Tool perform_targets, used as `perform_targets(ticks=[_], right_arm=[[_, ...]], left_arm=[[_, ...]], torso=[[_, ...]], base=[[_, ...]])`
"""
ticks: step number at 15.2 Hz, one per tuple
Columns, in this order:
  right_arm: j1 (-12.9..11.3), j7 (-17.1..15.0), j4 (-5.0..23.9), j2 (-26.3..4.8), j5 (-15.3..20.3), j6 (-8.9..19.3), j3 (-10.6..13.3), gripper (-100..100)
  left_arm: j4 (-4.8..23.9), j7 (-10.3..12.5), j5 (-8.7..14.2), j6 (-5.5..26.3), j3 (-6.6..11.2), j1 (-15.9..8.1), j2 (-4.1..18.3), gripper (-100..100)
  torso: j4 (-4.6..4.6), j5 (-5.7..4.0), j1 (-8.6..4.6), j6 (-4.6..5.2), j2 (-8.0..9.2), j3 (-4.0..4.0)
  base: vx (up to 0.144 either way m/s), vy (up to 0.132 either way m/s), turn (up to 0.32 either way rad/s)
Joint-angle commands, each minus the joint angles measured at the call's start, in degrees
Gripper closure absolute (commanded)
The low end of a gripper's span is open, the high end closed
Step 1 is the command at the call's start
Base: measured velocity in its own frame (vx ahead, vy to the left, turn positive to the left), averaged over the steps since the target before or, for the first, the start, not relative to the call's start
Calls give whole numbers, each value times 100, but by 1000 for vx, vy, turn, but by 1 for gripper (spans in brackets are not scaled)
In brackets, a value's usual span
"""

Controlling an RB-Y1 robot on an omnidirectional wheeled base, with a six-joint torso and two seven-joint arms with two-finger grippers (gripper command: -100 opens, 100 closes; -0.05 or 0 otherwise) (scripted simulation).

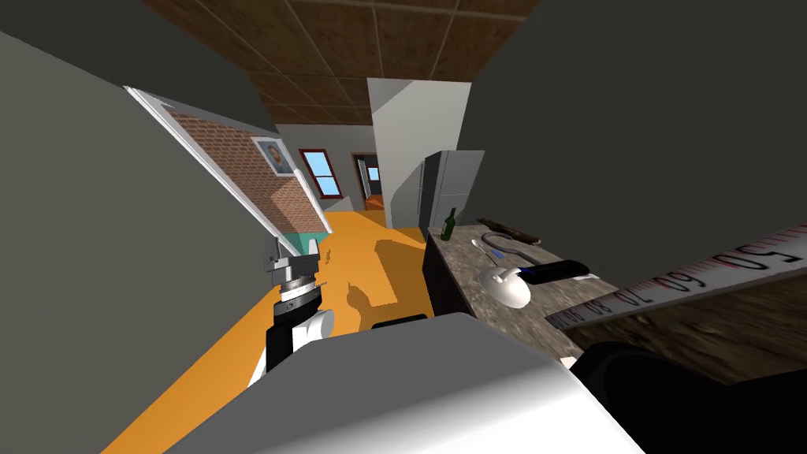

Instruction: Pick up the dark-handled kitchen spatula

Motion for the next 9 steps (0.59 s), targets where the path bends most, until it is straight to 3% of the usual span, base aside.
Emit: perform_targets(ticks=[1, 5, 6, 9], right_arm=[[-47, 50, -74, 9, 174, 38, 30, -100], [-92, 106, -155, 25, 392, 118, 90, -100], [-77, 121, -152, -1, 298, 109, 84, -100], [-158, 187, -93, 304, 306, -73, 29, -100]], left_arm=[[0, 0, 0, 0, 0, 0, 0, 0], [0, 0, 0, 0, 0, 0, 0, 0], [0, 0, 0, 0, 0, 1, 0, 0], [0, 0, 0, 0, 0, 0, 0, 0]], torso=[[0, 0, 0, 0, 0, 0], [0, 0, 0, 2, -3, -1], [-1, 0, 0, 2, -5, -2], [1, -1, -1, 1, 5, 3]], base=[[-38, -13, 56], [-22, -9, 25], [-8, -4, 7], [-50, -9, 60]])
